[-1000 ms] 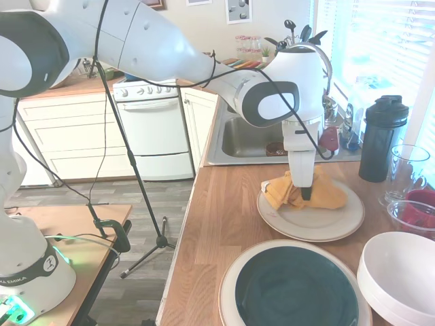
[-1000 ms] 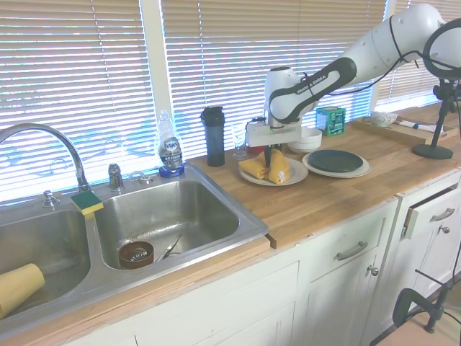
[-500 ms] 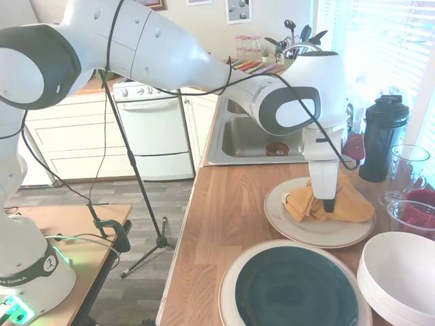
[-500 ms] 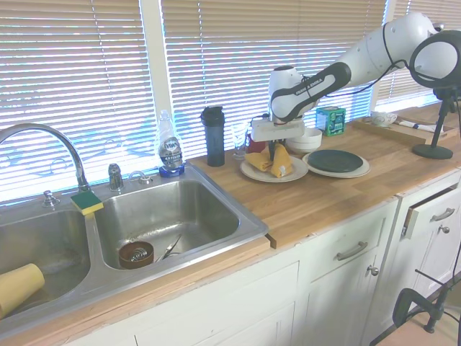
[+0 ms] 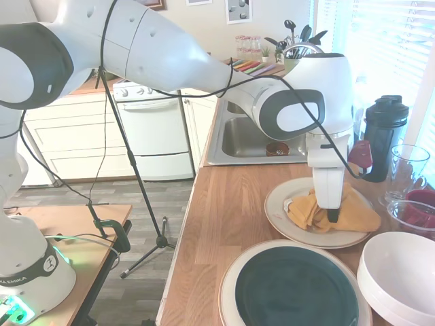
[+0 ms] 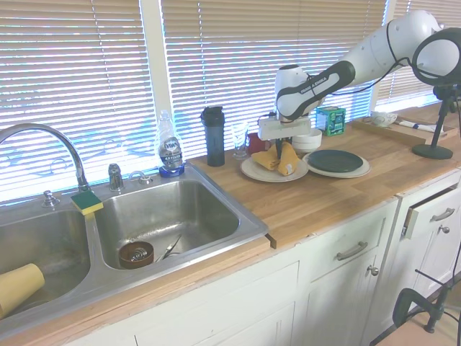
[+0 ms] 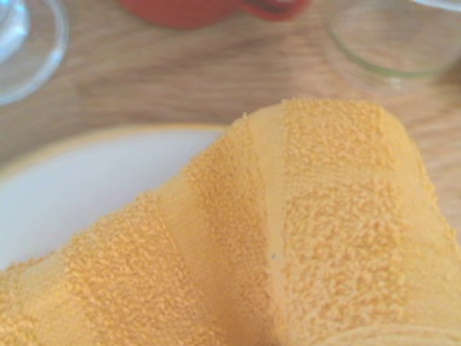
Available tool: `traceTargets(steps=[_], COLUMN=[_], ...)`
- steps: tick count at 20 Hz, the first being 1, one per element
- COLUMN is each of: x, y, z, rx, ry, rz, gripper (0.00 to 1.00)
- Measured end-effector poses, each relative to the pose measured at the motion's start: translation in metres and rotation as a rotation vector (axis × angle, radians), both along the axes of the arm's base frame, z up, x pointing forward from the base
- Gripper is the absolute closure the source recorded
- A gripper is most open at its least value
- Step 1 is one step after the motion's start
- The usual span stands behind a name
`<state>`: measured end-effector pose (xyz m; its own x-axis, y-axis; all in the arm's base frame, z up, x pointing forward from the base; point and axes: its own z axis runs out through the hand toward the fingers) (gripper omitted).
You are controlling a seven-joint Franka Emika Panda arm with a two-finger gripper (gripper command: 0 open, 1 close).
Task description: Wipe the white plate in clockwise motion
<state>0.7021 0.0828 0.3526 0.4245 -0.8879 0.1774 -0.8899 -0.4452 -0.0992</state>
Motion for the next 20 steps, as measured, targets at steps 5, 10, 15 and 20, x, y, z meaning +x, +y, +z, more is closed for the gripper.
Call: traceTargets(steps=[5,10,15,20], x=[-0.027,-0.06,-0.09,-0.109], y=[-0.005,0.0,0.018,0.043], z=[0.008,0.013,0.013,0.015], rx=[-0.014,-0.017,-0.015,-0.008], ry=[0.023,0.048,0.073,0.083], rz=[0.012,0.033,0.074,0.108], gripper=[1.0,1.0,1.0,1.0])
